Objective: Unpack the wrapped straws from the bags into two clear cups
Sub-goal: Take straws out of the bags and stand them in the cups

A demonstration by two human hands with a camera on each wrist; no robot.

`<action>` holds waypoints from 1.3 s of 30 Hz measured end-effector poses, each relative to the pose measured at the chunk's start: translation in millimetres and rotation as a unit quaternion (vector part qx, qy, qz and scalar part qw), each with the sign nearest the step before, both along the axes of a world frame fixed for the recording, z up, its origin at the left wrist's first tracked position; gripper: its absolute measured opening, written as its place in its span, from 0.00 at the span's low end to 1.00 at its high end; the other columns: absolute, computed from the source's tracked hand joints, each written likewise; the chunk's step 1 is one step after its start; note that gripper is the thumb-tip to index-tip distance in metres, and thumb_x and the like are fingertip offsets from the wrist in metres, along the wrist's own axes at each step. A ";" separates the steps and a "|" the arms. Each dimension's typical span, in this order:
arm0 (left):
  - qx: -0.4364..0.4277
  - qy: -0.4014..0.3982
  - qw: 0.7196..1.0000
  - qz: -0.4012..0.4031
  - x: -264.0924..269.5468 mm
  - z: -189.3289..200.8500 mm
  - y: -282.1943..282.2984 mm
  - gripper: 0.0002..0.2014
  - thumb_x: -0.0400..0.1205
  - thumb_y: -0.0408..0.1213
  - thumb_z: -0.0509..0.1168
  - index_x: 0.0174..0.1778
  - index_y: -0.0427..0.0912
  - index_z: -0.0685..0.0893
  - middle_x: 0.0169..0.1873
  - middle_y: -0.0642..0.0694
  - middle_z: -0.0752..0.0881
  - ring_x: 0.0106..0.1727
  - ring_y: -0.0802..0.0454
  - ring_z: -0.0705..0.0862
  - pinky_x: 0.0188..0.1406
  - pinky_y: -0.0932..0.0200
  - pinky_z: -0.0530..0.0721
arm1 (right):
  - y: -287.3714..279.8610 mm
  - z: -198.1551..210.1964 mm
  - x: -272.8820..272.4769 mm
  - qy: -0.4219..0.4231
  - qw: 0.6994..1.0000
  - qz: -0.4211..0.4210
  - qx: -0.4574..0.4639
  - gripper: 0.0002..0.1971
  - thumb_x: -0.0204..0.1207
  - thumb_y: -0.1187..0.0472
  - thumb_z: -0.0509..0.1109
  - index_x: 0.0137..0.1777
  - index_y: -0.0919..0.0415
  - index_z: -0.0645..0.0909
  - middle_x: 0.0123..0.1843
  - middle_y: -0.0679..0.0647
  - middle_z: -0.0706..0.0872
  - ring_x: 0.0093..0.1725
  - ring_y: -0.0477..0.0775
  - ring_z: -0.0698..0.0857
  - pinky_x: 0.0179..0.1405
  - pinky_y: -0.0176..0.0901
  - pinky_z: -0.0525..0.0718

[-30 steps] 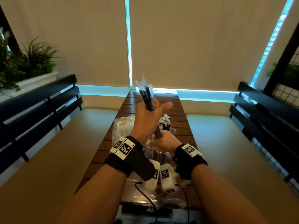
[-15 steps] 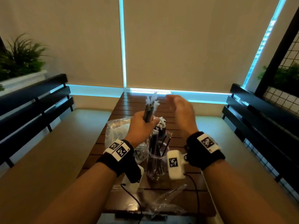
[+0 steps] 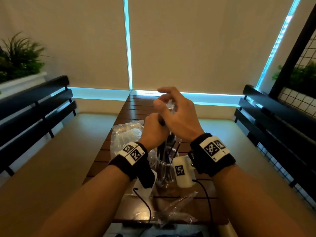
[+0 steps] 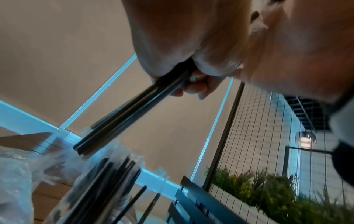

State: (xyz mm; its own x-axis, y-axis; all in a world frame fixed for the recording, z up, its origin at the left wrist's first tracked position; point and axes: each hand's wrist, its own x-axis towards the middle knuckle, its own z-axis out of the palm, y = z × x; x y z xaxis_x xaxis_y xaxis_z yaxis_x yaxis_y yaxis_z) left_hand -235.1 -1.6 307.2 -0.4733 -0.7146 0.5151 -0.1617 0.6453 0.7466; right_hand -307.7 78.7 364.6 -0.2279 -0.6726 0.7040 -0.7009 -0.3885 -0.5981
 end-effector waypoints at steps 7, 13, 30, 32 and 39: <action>0.046 0.049 0.995 -0.070 -5.6 1.7 3.3 0.12 0.72 0.51 0.64 0.33 0.46 0.85 0.31 0.46 0.88 0.37 0.44 0.88 0.35 0.46 0.87 | 5.3 -28.8 -17.8 0.084 0.996 -0.014 0.005 0.10 0.77 0.56 0.73 0.51 0.63 0.82 0.48 0.51 0.78 0.45 0.37 0.77 0.45 0.20 0.70; 0.110 -0.036 0.980 -0.165 -13.5 -21.8 -3.1 0.11 0.68 0.36 0.69 0.46 0.47 0.86 0.39 0.51 0.91 0.44 0.52 0.90 0.45 0.46 0.90 | 5.4 -43.1 -33.9 0.073 0.992 -0.068 0.075 0.05 0.83 0.58 0.66 0.49 0.59 0.76 0.38 0.43 0.77 0.36 0.36 0.76 0.35 0.22 0.71; 0.141 -0.123 0.982 0.006 11.7 -106.8 -46.2 0.37 0.67 0.35 0.76 0.71 0.48 0.67 0.61 0.50 0.67 0.54 0.60 0.75 0.56 0.56 0.83 | -39.9 -99.0 -57.7 -0.009 0.972 -0.133 0.193 0.09 0.84 0.54 0.65 0.48 0.60 0.74 0.37 0.47 0.79 0.35 0.45 0.77 0.31 0.36 0.69; 0.173 -0.182 0.968 -0.019 8.5 -117.3 -50.5 0.41 0.60 0.48 0.78 0.69 0.56 0.67 0.62 0.51 0.72 0.58 0.53 0.78 0.58 0.49 0.85 | -45.7 -109.2 -57.2 -0.004 0.969 -0.135 0.208 0.08 0.83 0.54 0.66 0.47 0.58 0.75 0.38 0.46 0.80 0.35 0.43 0.76 0.33 0.36 0.68; 0.141 -0.277 0.950 0.002 0.6 -138.1 -50.2 0.05 0.77 0.43 0.69 0.42 0.51 0.79 0.30 0.54 0.81 0.32 0.55 0.80 0.25 0.65 0.68 | -57.4 -142.6 -50.0 0.010 0.954 -0.152 0.257 0.09 0.80 0.55 0.69 0.45 0.62 0.79 0.42 0.53 0.84 0.41 0.52 0.81 0.39 0.38 0.74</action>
State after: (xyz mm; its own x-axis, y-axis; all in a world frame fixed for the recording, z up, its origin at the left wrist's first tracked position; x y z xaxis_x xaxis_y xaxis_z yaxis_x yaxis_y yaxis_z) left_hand -234.5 -51.8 169.1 -0.6131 -0.7897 -0.0248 -0.5831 0.4311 0.6886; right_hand -357.7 21.3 222.0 -0.4575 -0.8351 0.3055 -0.7477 0.1753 -0.6404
